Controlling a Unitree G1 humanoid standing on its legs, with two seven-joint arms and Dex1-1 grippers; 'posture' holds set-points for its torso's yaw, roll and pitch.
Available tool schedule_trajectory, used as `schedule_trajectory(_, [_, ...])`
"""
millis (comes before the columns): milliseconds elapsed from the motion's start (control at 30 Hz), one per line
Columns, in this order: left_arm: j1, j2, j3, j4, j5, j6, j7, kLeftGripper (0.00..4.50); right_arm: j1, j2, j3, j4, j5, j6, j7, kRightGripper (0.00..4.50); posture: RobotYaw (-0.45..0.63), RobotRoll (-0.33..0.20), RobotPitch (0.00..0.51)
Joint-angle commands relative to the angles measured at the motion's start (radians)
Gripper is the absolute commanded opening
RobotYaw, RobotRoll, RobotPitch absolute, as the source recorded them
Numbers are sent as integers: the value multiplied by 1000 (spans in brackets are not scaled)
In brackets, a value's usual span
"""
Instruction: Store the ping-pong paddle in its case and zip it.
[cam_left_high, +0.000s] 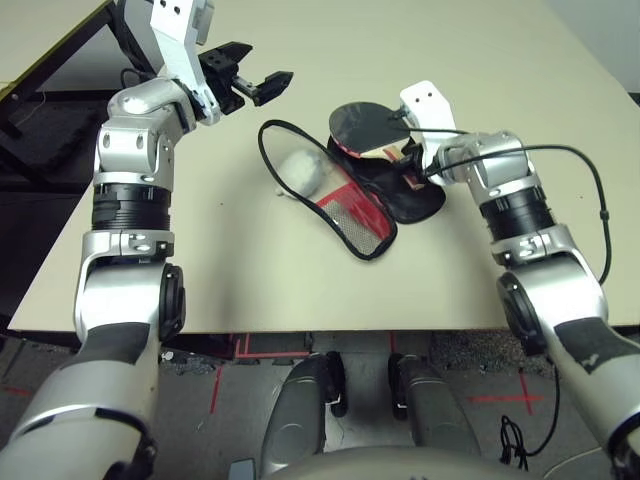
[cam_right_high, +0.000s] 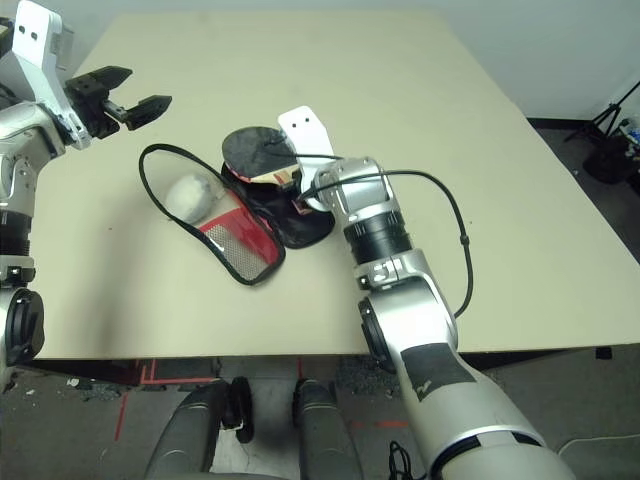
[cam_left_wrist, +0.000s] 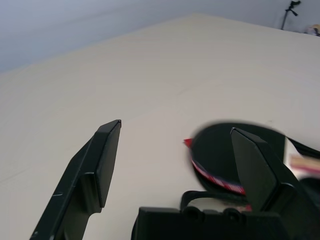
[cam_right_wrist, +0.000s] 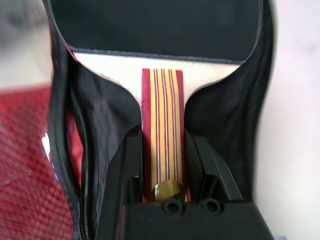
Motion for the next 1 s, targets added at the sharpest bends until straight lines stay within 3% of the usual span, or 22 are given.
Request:
schedule_trajectory(33, [8, 4, 5, 4, -5, 4, 1, 4500, 11, 9, 9, -27, -2, 10, -14, 1166, 50, 0, 142])
schedule_trajectory(833, [-17, -5, 0, 40, -9, -12, 4, 4500, 25, -10, 24, 28, -41, -66, -26, 1166, 30, 0, 148])
schedule_trajectory(1000, [-25, -13, -6, 46, -8, -10, -1, 4500, 26, -27, 14, -17, -27, -46, -15, 2803, 16, 0, 156])
